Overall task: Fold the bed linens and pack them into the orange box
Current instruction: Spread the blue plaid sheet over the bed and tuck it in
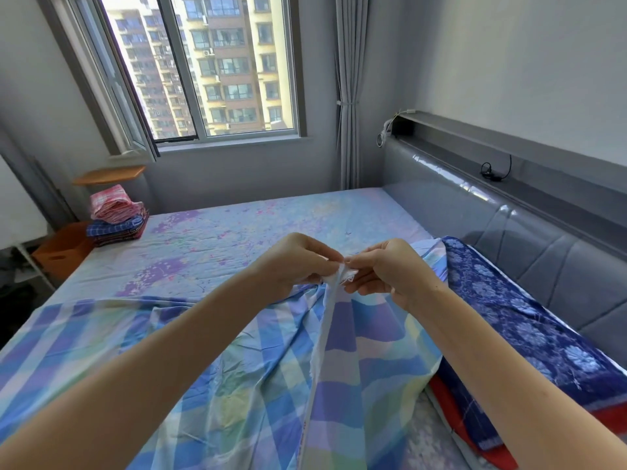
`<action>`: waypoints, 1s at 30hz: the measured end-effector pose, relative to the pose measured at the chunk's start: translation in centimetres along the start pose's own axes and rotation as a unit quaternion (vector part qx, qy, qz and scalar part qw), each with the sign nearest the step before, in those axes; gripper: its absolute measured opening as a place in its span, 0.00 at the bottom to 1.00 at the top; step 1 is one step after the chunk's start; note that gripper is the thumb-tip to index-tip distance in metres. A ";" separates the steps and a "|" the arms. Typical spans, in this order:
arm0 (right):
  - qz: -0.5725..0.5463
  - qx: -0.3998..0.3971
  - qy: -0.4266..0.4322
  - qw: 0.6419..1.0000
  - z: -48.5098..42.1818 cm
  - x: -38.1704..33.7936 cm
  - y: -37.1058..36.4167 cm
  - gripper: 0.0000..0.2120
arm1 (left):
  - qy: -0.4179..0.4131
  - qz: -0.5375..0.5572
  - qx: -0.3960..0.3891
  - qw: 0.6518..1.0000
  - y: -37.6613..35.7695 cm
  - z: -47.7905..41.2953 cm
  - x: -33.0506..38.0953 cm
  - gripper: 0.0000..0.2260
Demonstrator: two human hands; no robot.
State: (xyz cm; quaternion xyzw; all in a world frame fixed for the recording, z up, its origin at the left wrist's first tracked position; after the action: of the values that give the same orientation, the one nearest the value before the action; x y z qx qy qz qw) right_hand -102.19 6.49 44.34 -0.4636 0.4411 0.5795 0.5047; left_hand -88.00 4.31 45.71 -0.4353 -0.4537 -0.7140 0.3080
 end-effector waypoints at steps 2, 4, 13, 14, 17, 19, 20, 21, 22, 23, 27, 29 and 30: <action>-0.002 -0.010 0.005 1.000 0.2 0.0 -0.3 0.06 | 0.010 0.038 0.022 0.999 0.5 0.0 -0.2 0.08; -0.002 -0.011 0.011 1.000 0.3 0.0 -0.6 0.07 | 0.013 0.019 0.040 0.999 0.6 -0.1 -0.2 0.10; -0.033 0.035 0.013 0.999 0.0 0.3 -0.7 0.06 | -0.040 -0.018 0.168 0.985 -0.9 0.2 0.3 0.08; -0.036 0.043 0.013 0.998 -0.1 0.3 -0.6 0.08 | -0.049 -0.024 0.181 0.982 -1.2 0.3 0.4 0.08; -0.046 0.078 0.017 0.996 -0.3 0.5 -0.2 0.10 | -0.078 -0.036 0.178 0.980 -2.3 0.6 0.6 0.14; -0.070 0.091 0.012 0.993 -0.3 0.7 0.2 0.09 | -0.092 -0.068 0.158 0.981 -3.0 0.5 0.6 0.18; -0.079 0.088 0.009 0.993 -0.3 0.9 0.2 0.08 | -0.099 -0.088 0.155 0.979 -3.2 0.4 0.5 0.18; -0.086 0.084 0.008 0.993 -0.3 1.1 0.2 0.09 | -0.110 -0.110 0.158 0.975 -3.4 0.3 0.4 0.17; -0.089 0.081 0.009 0.993 -0.3 1.2 0.2 0.09 | -0.121 -0.134 0.166 0.969 -3.6 0.3 0.3 0.16; -0.091 0.081 0.011 0.993 -0.4 1.4 0.1 0.09 | -0.132 -0.156 0.177 0.963 -3.7 0.2 0.3 0.15; -0.078 0.060 0.023 0.995 -0.3 1.9 -0.1 0.10 | -0.169 -0.202 0.212 0.941 -3.8 0.3 0.2 0.11; 0.007 0.046 0.042 0.998 -0.5 1.9 0.5 0.10 | -0.184 -0.207 0.215 0.936 -3.3 0.4 0.2 0.08; 0.108 0.059 0.076 0.990 -0.7 1.6 1.1 0.09 | -0.191 -0.207 0.207 0.937 -3.1 0.5 0.2 0.07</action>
State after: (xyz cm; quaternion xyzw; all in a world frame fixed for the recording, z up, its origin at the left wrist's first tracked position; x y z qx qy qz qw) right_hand -103.34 5.95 42.65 -0.4251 0.5590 0.5665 0.4311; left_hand -90.48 5.98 44.83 -0.3865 -0.7217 -0.5559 0.1439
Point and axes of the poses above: each hand's wrist, its own z-axis away from the middle knuckle, its own y-axis out of the back of the hand, x = y × z, the point moved 4 cm from there along -z, towards the middle knuckle, and after that the axes turned 6 degrees about -x, right-handed, at the moved point
